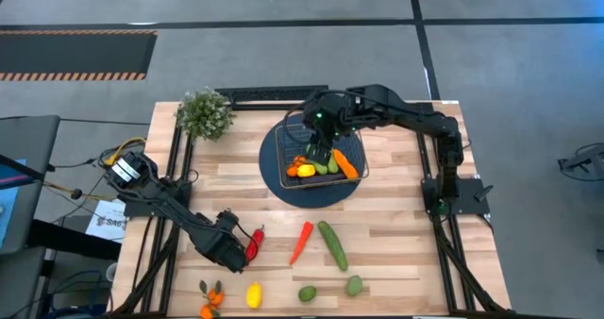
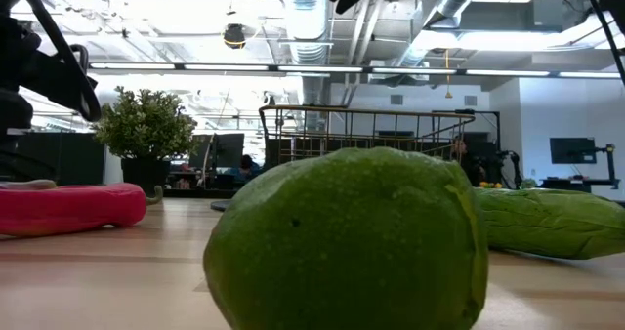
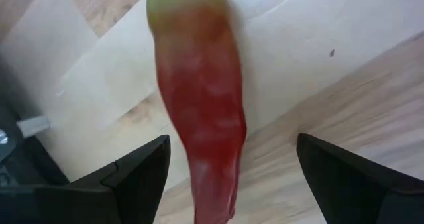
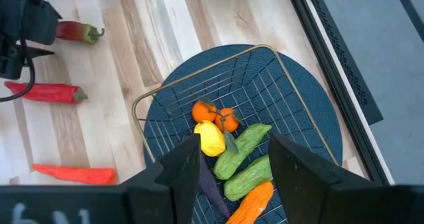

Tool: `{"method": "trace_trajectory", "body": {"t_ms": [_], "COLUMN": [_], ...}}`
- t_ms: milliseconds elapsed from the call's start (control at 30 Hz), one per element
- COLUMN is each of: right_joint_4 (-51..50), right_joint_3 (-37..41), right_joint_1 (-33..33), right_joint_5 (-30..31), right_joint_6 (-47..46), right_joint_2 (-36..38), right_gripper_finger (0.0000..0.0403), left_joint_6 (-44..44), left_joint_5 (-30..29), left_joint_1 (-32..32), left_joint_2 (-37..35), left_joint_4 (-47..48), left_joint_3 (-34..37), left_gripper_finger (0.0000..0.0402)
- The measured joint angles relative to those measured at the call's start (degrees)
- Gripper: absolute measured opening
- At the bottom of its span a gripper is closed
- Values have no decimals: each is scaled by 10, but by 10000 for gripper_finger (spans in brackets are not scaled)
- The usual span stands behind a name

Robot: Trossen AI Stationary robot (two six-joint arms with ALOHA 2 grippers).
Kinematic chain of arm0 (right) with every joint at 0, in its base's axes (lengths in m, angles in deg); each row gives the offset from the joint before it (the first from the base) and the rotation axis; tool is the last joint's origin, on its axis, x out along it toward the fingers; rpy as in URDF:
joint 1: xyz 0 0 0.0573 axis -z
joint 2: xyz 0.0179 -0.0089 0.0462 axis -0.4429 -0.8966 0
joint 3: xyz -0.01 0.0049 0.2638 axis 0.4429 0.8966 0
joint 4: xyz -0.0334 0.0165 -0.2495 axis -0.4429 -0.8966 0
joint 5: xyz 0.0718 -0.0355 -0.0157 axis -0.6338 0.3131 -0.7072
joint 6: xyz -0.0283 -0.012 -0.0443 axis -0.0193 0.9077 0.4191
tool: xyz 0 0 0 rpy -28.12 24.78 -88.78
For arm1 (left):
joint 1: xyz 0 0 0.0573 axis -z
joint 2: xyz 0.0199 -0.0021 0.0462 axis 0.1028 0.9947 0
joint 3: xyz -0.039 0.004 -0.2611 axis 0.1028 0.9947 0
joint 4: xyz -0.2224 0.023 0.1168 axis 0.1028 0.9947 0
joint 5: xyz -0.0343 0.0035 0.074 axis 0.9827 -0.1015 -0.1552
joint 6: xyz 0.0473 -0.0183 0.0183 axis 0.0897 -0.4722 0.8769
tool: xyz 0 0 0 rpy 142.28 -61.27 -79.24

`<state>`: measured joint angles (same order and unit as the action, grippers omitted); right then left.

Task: Build produce basket
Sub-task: Put the dark red bell pepper into the basket

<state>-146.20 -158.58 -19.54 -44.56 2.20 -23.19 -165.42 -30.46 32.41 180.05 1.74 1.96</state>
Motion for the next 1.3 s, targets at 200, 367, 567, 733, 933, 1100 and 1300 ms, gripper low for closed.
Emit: {"method": "trace_trajectory", "body": {"t_ms": [200, 367, 567, 733, 933, 1100, 1300], "right_joint_4": [1, 1, 1, 1, 1, 1, 1], "right_joint_3": [0, 0, 0, 0, 0, 0, 0], "right_joint_1": [0, 0, 0, 0, 0, 0, -4], "right_joint_5": [0, 0, 0, 0, 0, 0, 0], "right_joint_6": [0, 0, -3, -5, -5, -5, -2], "right_joint_2": [0, 0, 0, 0, 0, 0, 0], "right_gripper_finger": [195, 194, 189, 191, 187, 184, 186], "left_joint_6": [-7, -13, -22, -42, -58, -36, -24], "left_joint_5": [-15, -13, -14, -29, -33, -34, 0], "left_joint_1": [-1, -1, -1, -1, -1, -1, -2], "left_joint_2": [0, 0, 0, 0, 0, 0, 0], "left_joint_4": [-4, -4, -4, -4, -4, -11, -21], "left_joint_3": [0, 0, 0, 0, 0, 0, 0], "left_gripper_finger": [314, 314, 314, 314, 314, 314, 306]}}
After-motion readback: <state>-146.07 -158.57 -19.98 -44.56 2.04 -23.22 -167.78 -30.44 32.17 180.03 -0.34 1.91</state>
